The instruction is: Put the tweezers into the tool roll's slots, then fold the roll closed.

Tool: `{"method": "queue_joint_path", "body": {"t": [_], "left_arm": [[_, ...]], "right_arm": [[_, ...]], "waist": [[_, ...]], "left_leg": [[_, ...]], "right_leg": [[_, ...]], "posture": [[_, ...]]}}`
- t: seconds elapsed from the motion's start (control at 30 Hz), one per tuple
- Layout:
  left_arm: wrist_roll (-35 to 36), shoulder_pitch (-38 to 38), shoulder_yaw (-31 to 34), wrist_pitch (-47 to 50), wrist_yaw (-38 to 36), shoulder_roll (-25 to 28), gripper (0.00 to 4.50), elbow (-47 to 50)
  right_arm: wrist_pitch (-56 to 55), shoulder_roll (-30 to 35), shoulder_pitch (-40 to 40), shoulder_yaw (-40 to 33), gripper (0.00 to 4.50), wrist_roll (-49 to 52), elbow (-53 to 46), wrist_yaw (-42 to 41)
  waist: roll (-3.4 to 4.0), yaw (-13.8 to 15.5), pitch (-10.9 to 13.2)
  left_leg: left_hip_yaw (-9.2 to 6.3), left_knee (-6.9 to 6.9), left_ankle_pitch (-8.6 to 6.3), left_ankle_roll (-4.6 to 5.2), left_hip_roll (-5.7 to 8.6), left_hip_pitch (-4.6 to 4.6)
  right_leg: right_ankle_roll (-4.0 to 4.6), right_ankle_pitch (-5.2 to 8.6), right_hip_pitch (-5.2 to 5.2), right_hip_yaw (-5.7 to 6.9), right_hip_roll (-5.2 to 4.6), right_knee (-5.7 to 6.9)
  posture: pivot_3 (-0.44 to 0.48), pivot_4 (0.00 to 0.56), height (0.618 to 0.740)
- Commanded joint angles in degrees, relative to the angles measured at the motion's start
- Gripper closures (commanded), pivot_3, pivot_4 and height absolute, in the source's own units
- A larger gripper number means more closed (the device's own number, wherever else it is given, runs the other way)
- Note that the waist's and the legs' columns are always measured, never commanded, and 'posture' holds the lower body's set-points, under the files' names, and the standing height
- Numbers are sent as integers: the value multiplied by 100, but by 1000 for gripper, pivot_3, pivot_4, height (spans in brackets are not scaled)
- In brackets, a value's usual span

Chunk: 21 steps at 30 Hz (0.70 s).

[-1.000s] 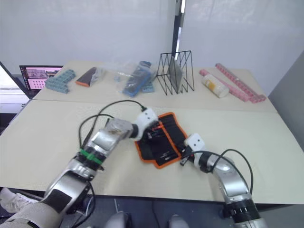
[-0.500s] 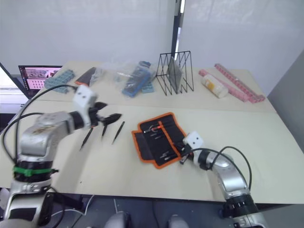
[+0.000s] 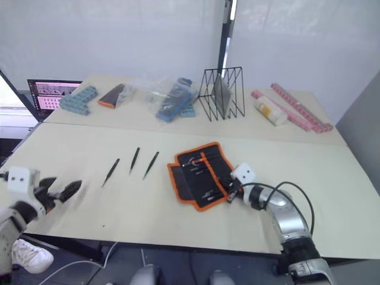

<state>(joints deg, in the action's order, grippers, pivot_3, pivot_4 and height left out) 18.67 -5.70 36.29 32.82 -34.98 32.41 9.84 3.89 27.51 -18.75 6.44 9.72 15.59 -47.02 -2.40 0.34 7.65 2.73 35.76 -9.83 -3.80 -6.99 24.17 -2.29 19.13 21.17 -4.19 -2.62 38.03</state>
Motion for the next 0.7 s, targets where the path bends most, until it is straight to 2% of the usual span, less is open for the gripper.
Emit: {"method": "queue_joint_path", "body": {"t": [0.03,0.2,0.7], "left_arm": [[218,-285,319,-202,181,-123,19,513],[468,-790,416,-261,205,-317,19,826],[884,-1358,217,-345,174,-399,19,1209]], "right_arm": [[83,45,179,147,4500,-252,437,-60],[62,65,184,124,4500,-220,480,-127],[9,179,197,92,4500,-248,581,-265]], "waist": [[-10,4,-6],[-22,5,-15],[-23,13,-16]], "left_leg": [[0,0,0,0,0,1],[1,-3,-2,0,-1,0],[1,-3,-4,4,0,0]], "right_leg": [[2,1,0,1,0,1],[7,4,-1,1,-2,0],[15,10,1,3,-4,-2]], "posture": [[0,150,713],[0,150,713],[0,150,713]]}}
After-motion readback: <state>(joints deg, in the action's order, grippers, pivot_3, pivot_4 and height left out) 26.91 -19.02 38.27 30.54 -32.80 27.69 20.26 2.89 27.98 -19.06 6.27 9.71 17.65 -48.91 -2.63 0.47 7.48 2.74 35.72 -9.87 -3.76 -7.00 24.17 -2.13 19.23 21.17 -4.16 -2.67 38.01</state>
